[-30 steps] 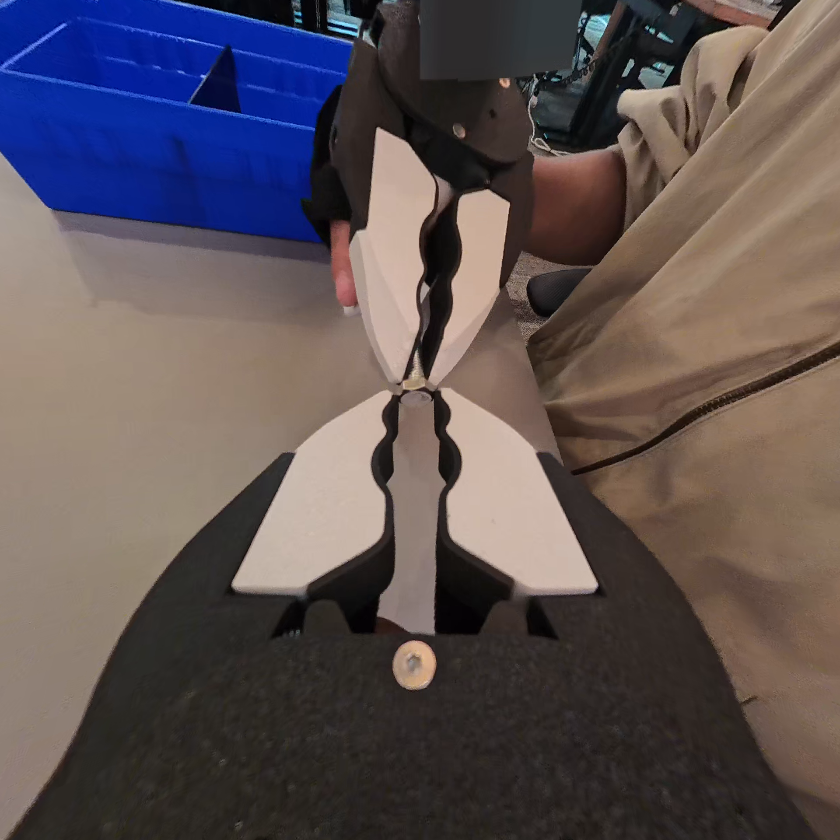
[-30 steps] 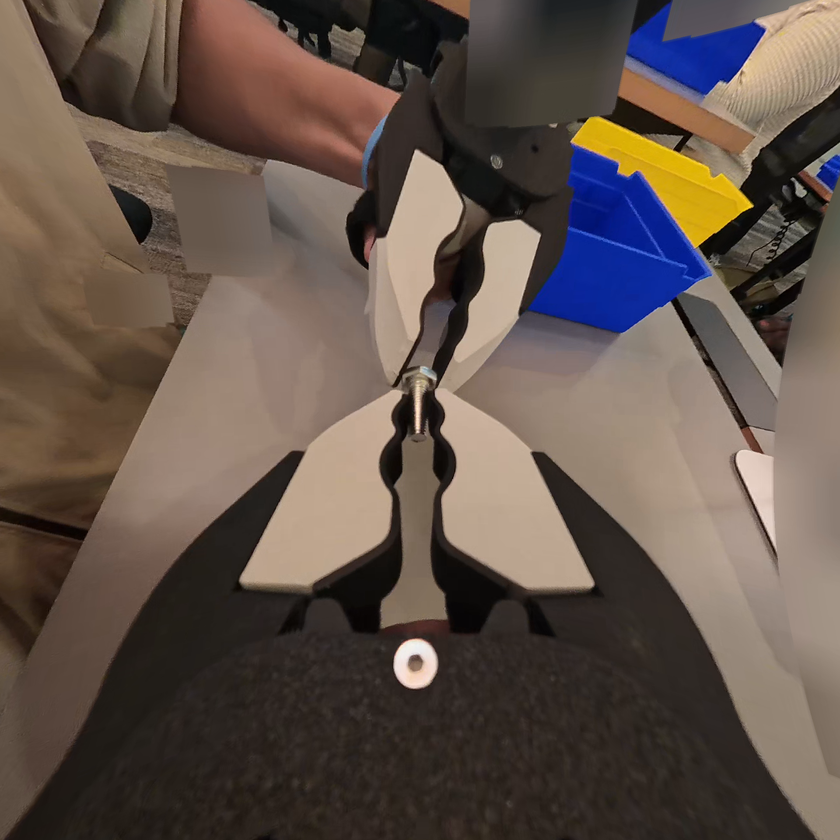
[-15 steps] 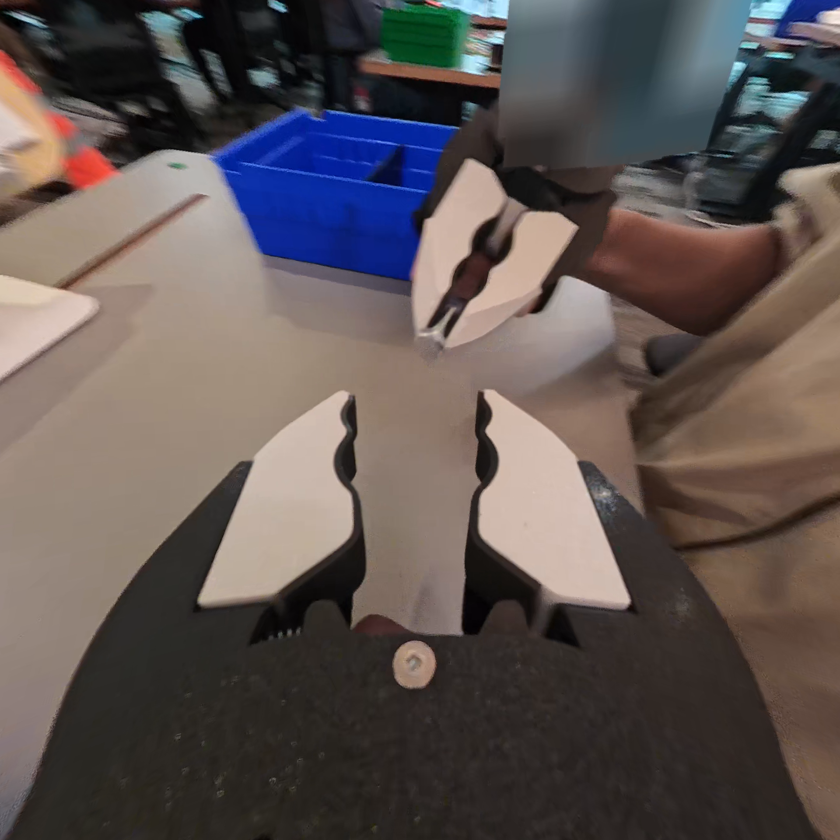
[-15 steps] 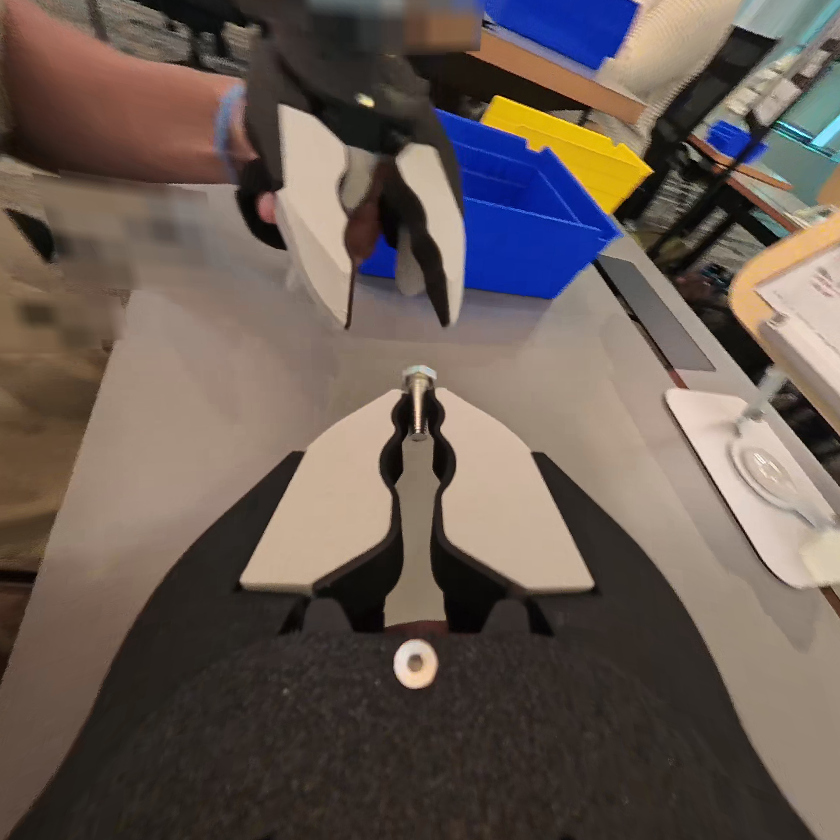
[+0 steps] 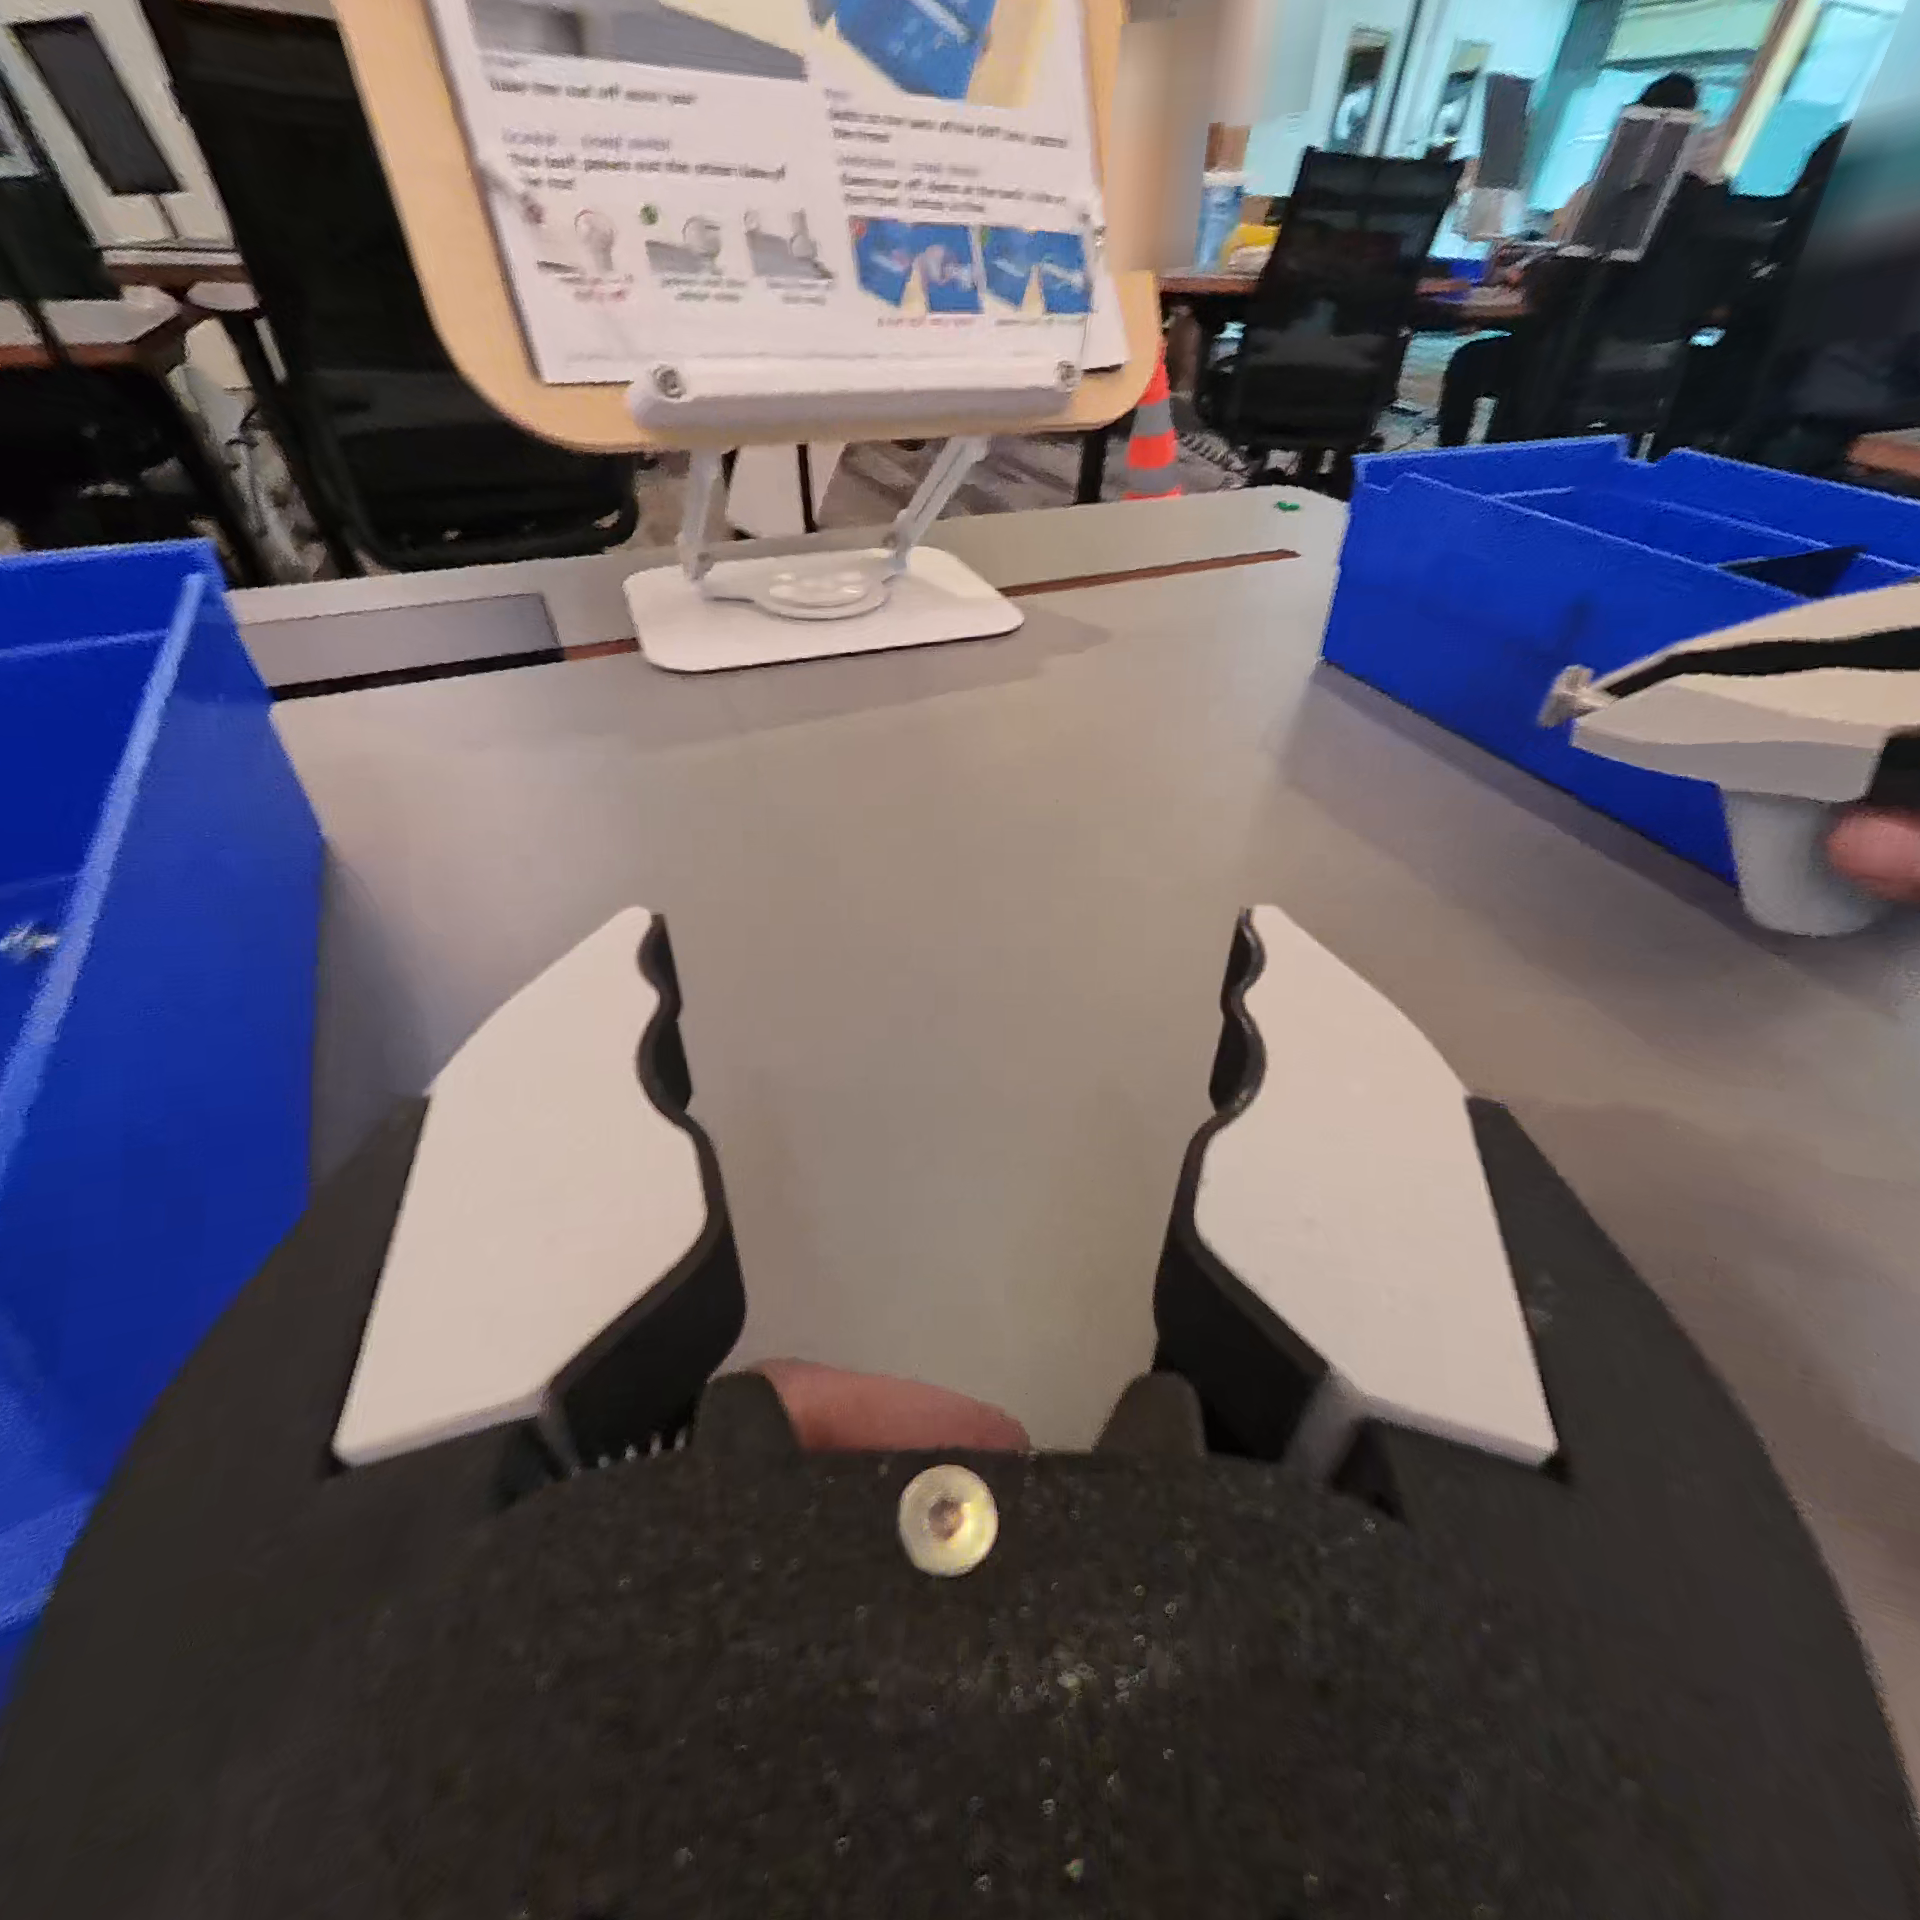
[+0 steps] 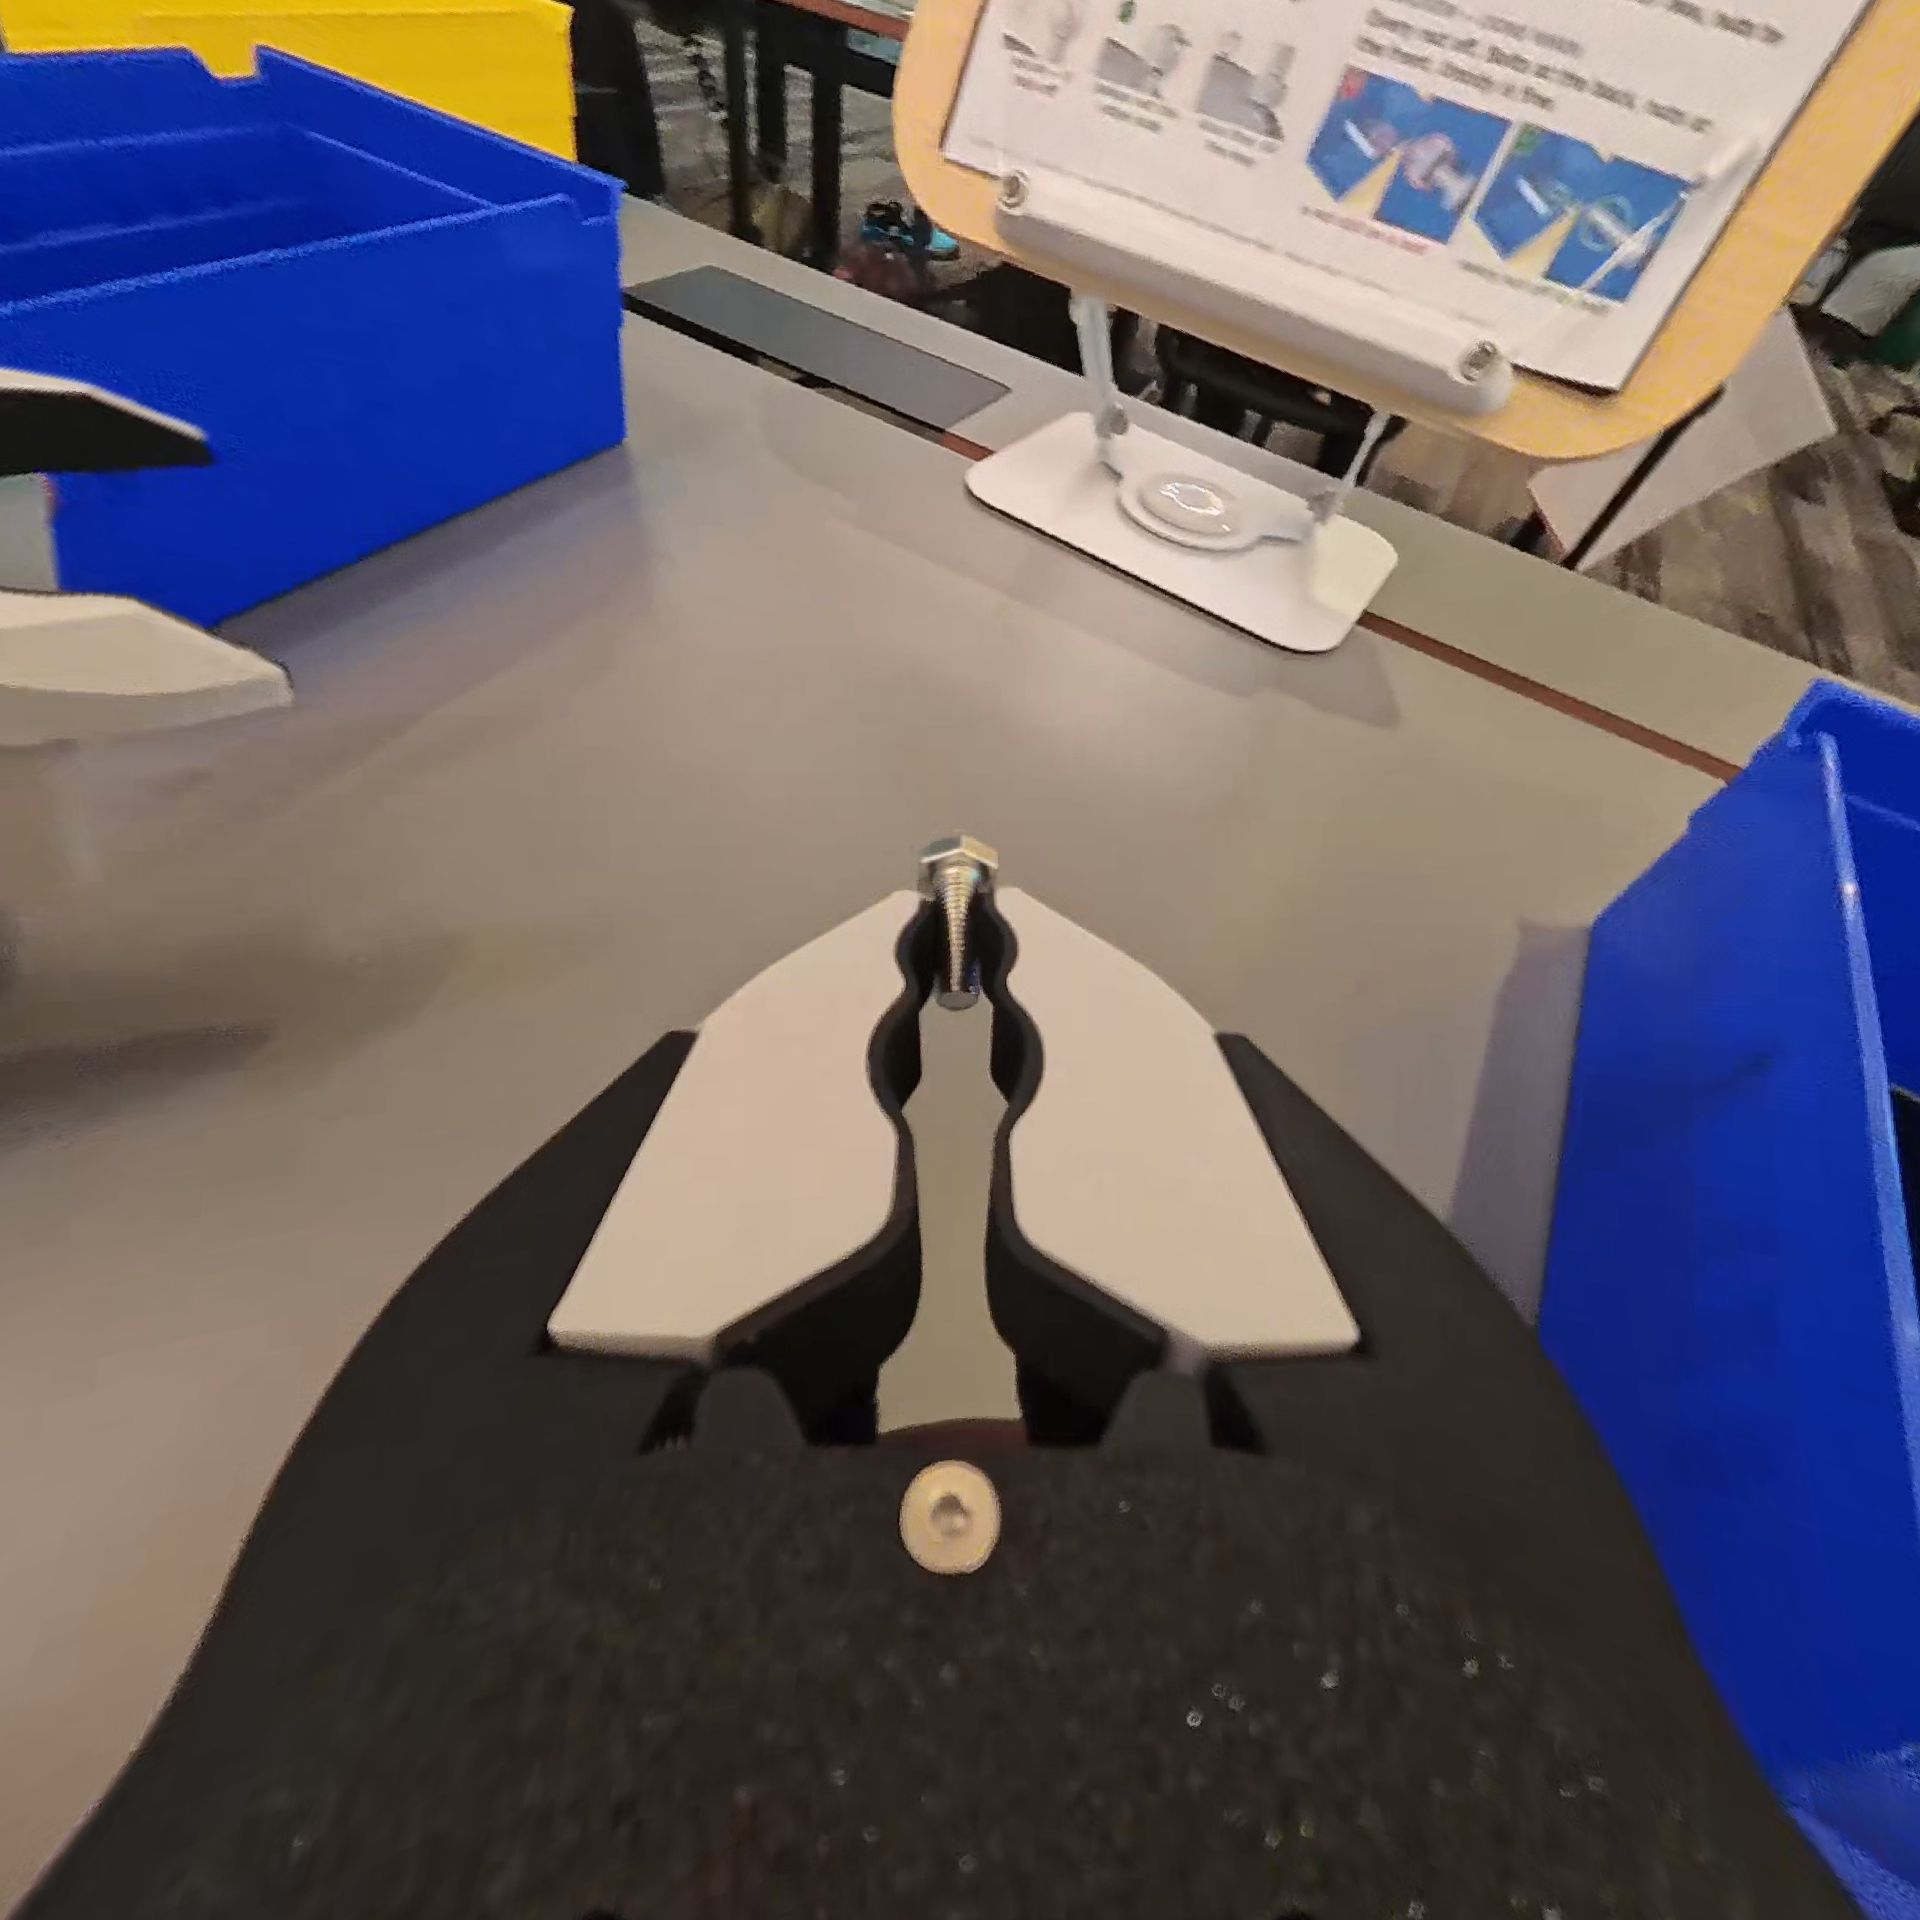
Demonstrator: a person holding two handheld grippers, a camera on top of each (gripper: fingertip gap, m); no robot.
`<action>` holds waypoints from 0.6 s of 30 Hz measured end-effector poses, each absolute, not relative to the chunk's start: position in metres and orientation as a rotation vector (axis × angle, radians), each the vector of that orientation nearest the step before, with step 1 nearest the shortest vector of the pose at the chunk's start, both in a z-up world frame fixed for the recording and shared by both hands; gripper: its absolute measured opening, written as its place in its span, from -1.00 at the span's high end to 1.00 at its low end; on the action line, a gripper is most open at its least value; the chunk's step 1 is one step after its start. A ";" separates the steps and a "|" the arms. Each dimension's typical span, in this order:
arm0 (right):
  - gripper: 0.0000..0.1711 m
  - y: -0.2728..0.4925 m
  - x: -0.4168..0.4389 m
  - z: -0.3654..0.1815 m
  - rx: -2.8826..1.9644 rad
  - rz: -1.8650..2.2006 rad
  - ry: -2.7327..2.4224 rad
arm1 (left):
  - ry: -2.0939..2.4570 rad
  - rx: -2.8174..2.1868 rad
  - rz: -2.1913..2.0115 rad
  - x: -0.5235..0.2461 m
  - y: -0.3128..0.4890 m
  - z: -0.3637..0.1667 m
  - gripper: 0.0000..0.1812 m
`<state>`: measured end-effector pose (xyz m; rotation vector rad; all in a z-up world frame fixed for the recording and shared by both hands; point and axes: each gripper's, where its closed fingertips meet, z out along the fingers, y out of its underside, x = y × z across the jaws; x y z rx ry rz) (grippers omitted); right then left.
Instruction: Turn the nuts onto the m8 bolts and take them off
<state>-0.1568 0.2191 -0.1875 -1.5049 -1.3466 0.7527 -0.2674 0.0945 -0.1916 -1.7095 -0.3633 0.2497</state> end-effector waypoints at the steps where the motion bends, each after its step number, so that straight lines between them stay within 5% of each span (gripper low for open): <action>1: 0.91 0.220 -0.154 -0.189 -1.518 0.749 -1.335 | -0.370 -1.700 0.249 -0.268 0.092 -0.190 -0.08; 12: 0.91 0.237 -0.135 -0.181 -1.550 0.685 -1.268 | -0.385 -1.692 0.267 -0.264 0.089 -0.180 0.03; 18: 0.91 0.326 -0.072 -0.128 -1.580 0.519 -1.079 | -0.379 -1.725 0.230 -0.260 0.090 -0.187 0.04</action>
